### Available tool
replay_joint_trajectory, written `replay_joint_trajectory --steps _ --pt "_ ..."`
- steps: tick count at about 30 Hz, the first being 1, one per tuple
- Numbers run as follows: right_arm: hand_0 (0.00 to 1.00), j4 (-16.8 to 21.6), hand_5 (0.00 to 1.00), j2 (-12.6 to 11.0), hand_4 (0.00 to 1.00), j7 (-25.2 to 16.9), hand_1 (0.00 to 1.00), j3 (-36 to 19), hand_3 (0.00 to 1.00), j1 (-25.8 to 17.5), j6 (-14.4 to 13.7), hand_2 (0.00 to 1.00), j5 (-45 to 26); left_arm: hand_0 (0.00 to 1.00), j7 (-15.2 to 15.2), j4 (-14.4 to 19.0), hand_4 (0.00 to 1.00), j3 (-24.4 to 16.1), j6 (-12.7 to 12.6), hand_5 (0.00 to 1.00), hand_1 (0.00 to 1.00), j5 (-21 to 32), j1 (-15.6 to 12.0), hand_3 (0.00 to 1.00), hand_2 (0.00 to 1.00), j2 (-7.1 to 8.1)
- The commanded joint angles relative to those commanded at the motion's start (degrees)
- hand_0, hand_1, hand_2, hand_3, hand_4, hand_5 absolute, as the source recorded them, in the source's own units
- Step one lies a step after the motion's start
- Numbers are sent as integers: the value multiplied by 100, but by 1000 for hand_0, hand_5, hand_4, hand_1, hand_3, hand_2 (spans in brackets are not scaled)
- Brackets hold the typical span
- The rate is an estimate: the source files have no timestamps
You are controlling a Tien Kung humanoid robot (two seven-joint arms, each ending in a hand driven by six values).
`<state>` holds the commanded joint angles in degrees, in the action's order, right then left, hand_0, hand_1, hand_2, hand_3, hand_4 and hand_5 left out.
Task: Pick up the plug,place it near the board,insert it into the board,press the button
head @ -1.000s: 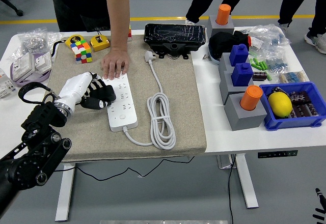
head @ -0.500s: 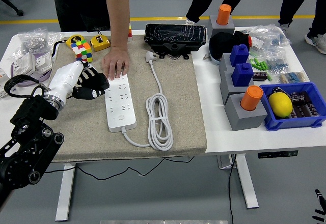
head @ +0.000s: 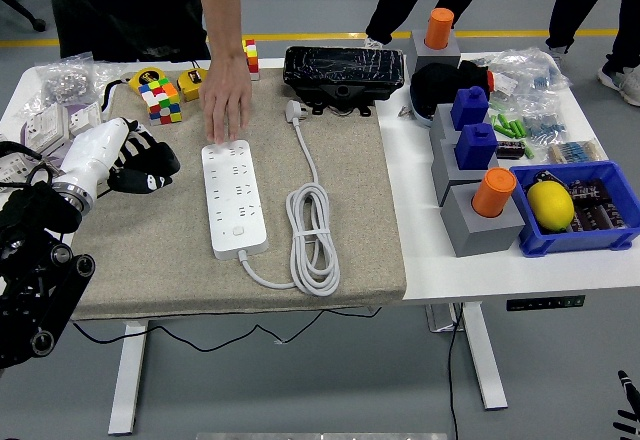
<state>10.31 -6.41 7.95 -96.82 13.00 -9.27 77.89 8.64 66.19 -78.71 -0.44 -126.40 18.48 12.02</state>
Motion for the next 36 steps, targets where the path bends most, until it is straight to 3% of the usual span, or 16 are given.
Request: replay_joint_trajectory --steps 3,11,14,15,20,21,26,27,32,33,36 --pt "998 0 998 -5 998 1 843 -5 790 5 2 746 1 390 30 -131 628 -28 195 88 324 -61 -48 324 318 60" --pt "998 0 998 -1 998 -7 843 15 791 15 5 746 -21 391 3 -200 634 -20 326 91 338 -30 -113 333 329 70" --pt "998 0 998 -3 998 -7 843 25 791 17 3 746 -32 391 -29 -219 634 3 421 91 338 103 -116 333 329 69" --pt "998 0 998 -3 998 -7 843 25 790 17 2 746 -34 406 -39 -224 697 5 449 147 376 159 -117 406 396 70" --pt "998 0 998 -8 998 4 843 19 790 12 2 746 -29 406 -126 -264 697 -26 597 147 376 442 -109 406 396 70" --pt "998 0 998 -9 998 5 843 23 790 11 2 746 -34 446 -141 -275 977 -19 614 244 479 482 -103 500 514 75" --pt "998 0 998 -8 998 -4 843 33 790 12 -2 746 -46 446 -183 -318 977 -42 584 244 479 543 -113 500 514 66" --pt "998 0 998 -6 998 -3 843 32 789 11 -3 746 -45 500 -189 -325 998 -33 571 486 656 566 -115 622 642 69" --pt "998 0 998 0 998 -3 843 36 789 -4 -2 746 -44 500 -218 -350 998 -29 562 486 656 644 -130 622 642 73" --pt "998 0 998 -1 998 -1 842 37 789 -8 -2 745 -45 608 -223 -351 998 -24 575 602 759 657 -134 731 732 78" --pt "998 0 998 -5 998 2 842 34 789 -16 -6 745 -42 608 -235 -354 998 -24 594 602 759 677 -140 731 732 85"
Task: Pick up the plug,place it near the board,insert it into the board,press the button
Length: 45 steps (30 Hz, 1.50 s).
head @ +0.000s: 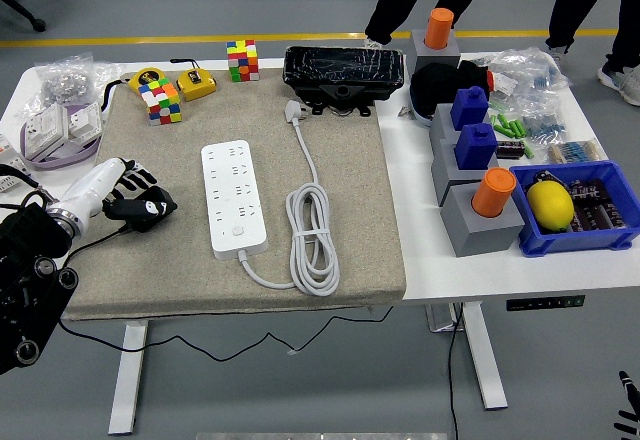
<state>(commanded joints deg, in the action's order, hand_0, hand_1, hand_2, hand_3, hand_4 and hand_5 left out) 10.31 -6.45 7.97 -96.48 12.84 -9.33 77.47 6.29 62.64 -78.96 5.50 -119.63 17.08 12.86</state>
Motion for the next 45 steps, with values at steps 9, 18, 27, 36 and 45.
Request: replay_joint_trajectory --steps 9,18,27,36,45 --pt "998 0 998 8 998 1 843 25 786 4 1 746 -21 856 -296 297 998 -353 -443 998 938 653 -95 893 927 -124" --pt "998 0 998 41 998 -2 843 7 788 -15 10 746 7 954 -1775 732 998 -889 -1581 998 998 2714 -477 965 978 -632" --pt "998 0 998 129 998 -5 842 79 785 -19 36 745 -29 925 -2499 914 998 -1341 -1369 998 977 4863 -834 944 960 -977" --pt "998 0 998 194 998 -14 841 245 785 -80 67 745 -166 917 -2315 1150 998 -2001 -1038 998 953 6326 -1051 923 925 -1161" --pt "934 0 998 248 998 -20 822 435 784 -162 118 749 -321 820 -1844 1092 998 -2116 -736 998 832 5497 -1301 798 798 -1074"
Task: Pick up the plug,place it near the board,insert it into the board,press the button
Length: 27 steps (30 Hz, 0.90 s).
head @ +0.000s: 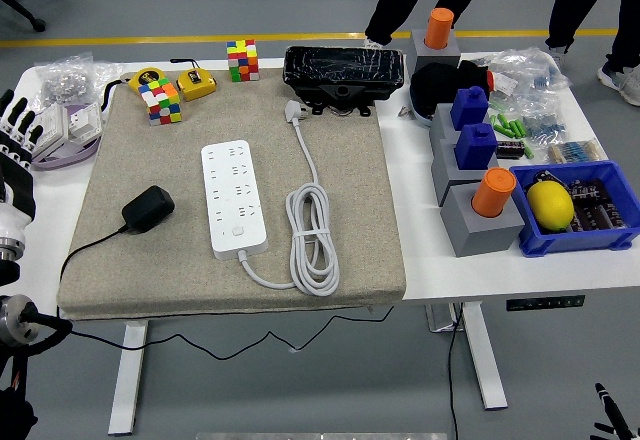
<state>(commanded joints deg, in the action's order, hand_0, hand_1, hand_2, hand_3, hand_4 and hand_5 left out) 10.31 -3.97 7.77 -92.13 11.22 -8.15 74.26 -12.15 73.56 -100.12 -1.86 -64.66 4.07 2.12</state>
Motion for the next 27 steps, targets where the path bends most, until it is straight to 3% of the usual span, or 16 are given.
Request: replay_joint_trajectory --steps 27 --pt "943 0 998 32 998 25 819 78 775 -52 26 747 58 786 60 99 998 17 -59 990 789 -251 -96 773 769 44"
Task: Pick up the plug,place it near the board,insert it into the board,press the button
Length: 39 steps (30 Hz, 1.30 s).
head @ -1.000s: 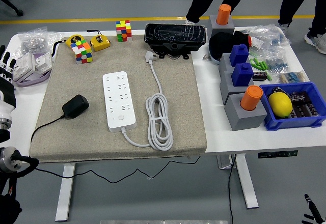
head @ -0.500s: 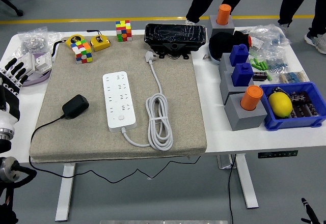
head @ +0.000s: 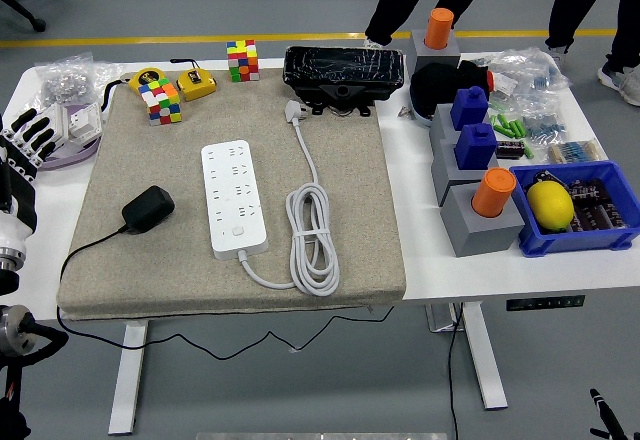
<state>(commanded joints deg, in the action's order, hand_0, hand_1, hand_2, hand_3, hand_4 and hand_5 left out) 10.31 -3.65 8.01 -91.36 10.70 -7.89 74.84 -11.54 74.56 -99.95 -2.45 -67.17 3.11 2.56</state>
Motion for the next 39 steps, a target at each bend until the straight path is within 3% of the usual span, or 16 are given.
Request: replay_joint_trajectory --steps 3,4,9,10,25,39 --pt "943 0 998 1 998 -5 819 47 775 -13 5 747 -33 786 10 11 998 -28 -25 990 789 -118 -28 773 769 16" --pt "944 0 998 8 998 -15 818 77 775 -37 10 746 -57 763 18 15 998 -29 -13 778 759 -149 -47 755 737 24" --pt "944 0 998 50 998 7 818 71 775 -125 40 746 -23 763 87 26 998 -43 3 778 759 -365 -91 755 737 34" --pt "941 0 998 54 998 1 818 82 775 -136 44 746 -35 753 94 34 998 -51 11 708 731 -395 -102 744 714 32" --pt "940 0 998 4 998 -36 818 145 775 -43 40 745 -91 739 121 102 998 -65 -113 640 710 -697 19 712 694 -27" --pt "941 0 998 -59 998 -39 812 94 776 109 6 745 -11 718 144 157 998 -80 -395 584 687 -844 57 656 668 -120"
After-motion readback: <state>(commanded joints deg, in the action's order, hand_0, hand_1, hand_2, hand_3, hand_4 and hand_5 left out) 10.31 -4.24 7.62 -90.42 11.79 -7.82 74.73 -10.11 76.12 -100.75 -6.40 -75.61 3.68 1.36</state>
